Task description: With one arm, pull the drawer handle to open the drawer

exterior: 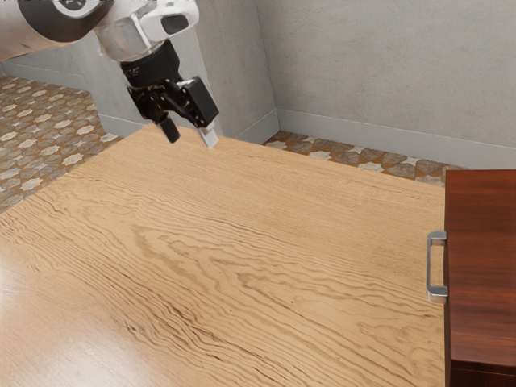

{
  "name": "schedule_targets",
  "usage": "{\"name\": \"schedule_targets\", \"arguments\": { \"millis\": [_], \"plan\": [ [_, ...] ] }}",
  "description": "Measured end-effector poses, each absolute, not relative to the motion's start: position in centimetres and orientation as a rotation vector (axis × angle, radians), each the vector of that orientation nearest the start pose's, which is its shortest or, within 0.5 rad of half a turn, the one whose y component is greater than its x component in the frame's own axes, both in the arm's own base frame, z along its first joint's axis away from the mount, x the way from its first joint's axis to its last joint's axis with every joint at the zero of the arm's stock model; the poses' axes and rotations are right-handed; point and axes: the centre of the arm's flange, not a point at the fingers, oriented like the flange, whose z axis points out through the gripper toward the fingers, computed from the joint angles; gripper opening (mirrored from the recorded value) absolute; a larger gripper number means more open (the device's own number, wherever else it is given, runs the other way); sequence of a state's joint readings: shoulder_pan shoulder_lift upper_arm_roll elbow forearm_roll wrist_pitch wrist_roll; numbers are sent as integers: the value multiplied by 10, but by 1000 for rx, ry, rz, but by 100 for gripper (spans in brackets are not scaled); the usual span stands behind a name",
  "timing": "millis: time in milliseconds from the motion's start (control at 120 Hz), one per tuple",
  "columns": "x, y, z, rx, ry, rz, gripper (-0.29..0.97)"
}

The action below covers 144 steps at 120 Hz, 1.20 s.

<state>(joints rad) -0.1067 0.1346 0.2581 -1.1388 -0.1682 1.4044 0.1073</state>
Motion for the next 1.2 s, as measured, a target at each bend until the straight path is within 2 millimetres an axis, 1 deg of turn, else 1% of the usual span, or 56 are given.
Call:
{"name": "schedule_targets", "arguments": {
  "millis": [58,183,308,367,400,500,550,625,675,783,817,875,933,1067,1200],
  "plan": [
    [565,52,731,-3253,-2,-230,65],
    [550,58,747,-3254,-5,-262,65],
    [529,63,767,-3272,-37,-261,66],
    [527,60,766,-3284,-71,-236,66],
    [530,59,757,-3294,-101,-192,66],
    [559,57,705,-3335,-199,-33,66],
    [570,52,692,-3354,-229,-10,66],
    [577,45,665,-3397,-275,53,66],
    [583,38,653,-3430,-286,65,66],
    [595,6,643,-3474,-261,45,66],
    [600,-3,636,-3488,-252,55,65],
    [612,-10,620,-3516,-257,87,65],
    [620,-15,612,-3533,-267,99,65],
    [627,-45,604,-3573,-233,125,65],
    [634,-75,600,-3598,-221,61,65]
  ]
}}
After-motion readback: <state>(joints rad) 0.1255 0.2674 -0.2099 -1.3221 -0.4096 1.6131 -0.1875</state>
